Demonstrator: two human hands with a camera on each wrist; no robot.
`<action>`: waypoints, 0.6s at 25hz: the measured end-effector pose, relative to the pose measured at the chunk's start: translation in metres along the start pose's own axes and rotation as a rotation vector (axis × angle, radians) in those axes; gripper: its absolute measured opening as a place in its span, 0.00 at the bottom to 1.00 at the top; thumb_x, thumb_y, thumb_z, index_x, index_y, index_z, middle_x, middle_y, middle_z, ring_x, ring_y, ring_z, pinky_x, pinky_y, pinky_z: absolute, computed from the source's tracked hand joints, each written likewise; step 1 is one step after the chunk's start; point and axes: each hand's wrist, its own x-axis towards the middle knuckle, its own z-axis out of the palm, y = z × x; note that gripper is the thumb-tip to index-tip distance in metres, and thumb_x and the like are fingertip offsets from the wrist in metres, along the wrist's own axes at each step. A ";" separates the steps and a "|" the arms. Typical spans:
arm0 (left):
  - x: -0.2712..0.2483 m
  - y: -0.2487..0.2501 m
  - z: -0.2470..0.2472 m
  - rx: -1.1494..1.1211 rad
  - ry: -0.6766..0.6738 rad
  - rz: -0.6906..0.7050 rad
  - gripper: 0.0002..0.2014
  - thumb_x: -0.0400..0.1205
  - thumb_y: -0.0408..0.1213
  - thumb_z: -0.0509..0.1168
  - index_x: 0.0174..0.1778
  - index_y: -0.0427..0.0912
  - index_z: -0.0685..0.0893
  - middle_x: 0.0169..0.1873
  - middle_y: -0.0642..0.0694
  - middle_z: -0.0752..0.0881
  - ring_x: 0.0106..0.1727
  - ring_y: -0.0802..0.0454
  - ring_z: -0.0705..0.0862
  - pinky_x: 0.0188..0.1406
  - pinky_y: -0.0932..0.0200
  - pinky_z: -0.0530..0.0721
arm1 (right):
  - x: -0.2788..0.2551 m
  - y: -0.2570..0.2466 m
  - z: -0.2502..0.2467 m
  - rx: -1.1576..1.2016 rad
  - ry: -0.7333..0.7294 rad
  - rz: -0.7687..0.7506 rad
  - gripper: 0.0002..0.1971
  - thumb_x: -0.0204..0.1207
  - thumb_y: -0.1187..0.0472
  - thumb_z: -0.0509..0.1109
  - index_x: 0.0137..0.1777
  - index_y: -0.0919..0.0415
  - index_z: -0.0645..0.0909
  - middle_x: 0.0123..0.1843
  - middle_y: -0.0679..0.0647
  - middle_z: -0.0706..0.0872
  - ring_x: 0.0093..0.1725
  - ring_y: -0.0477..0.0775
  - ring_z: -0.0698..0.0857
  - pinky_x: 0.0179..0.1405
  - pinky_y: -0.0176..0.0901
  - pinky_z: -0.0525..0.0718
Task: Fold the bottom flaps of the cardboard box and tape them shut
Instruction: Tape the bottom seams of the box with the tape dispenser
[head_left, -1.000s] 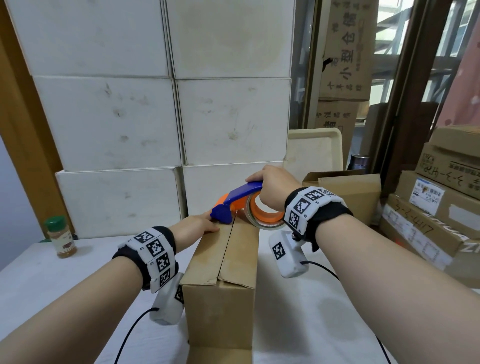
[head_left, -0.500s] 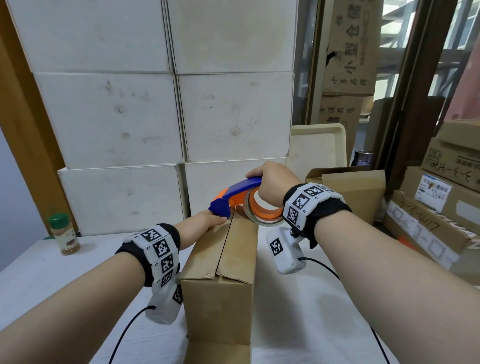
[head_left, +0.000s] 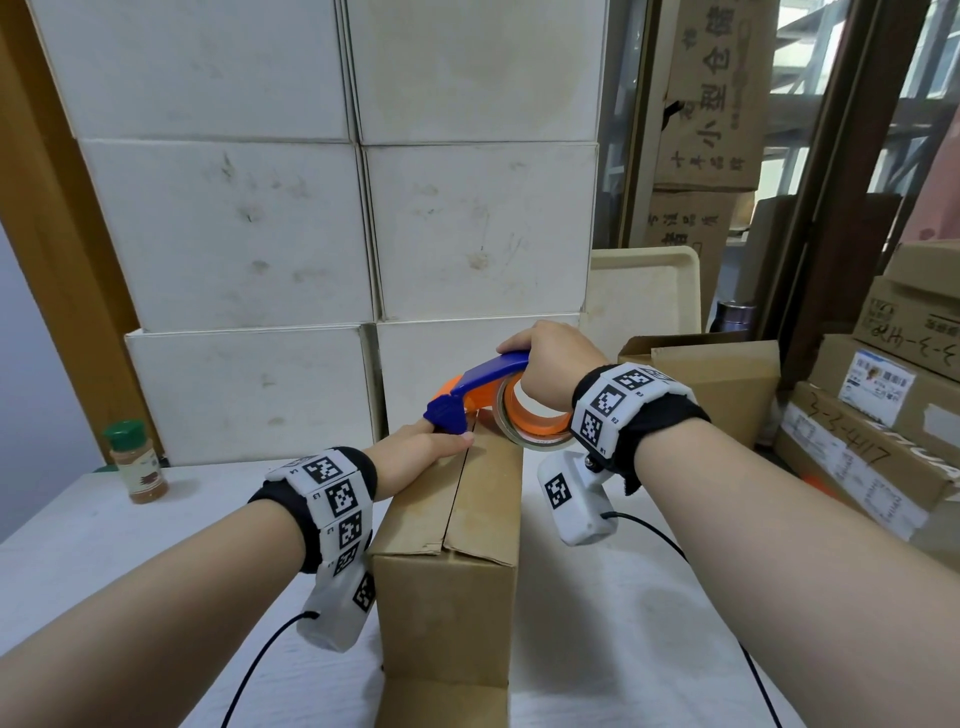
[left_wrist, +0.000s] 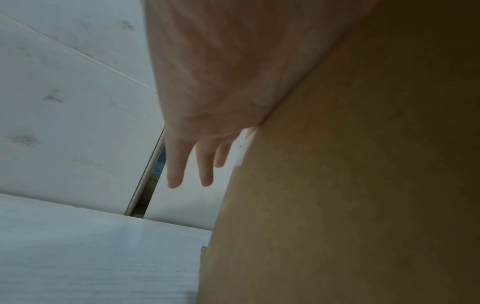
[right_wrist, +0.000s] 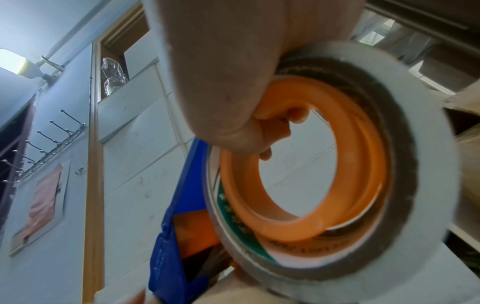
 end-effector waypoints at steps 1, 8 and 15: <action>-0.001 0.000 0.000 0.012 -0.003 0.000 0.18 0.81 0.50 0.63 0.63 0.45 0.75 0.60 0.38 0.83 0.63 0.41 0.82 0.71 0.42 0.76 | 0.000 0.000 0.000 0.005 0.000 0.004 0.27 0.75 0.73 0.61 0.70 0.49 0.79 0.66 0.50 0.81 0.64 0.53 0.79 0.60 0.44 0.78; -0.002 -0.001 -0.001 0.079 0.004 -0.011 0.26 0.77 0.57 0.64 0.68 0.51 0.71 0.58 0.45 0.84 0.59 0.47 0.84 0.68 0.47 0.79 | 0.000 0.000 0.000 0.018 -0.005 0.005 0.26 0.75 0.71 0.62 0.70 0.49 0.79 0.66 0.50 0.82 0.64 0.53 0.79 0.59 0.43 0.78; -0.002 0.001 -0.003 0.171 0.012 -0.036 0.39 0.66 0.64 0.65 0.73 0.55 0.67 0.60 0.49 0.83 0.59 0.50 0.84 0.67 0.49 0.80 | 0.000 0.000 0.000 0.026 -0.006 0.009 0.26 0.73 0.71 0.62 0.70 0.49 0.79 0.66 0.50 0.82 0.63 0.53 0.79 0.60 0.44 0.79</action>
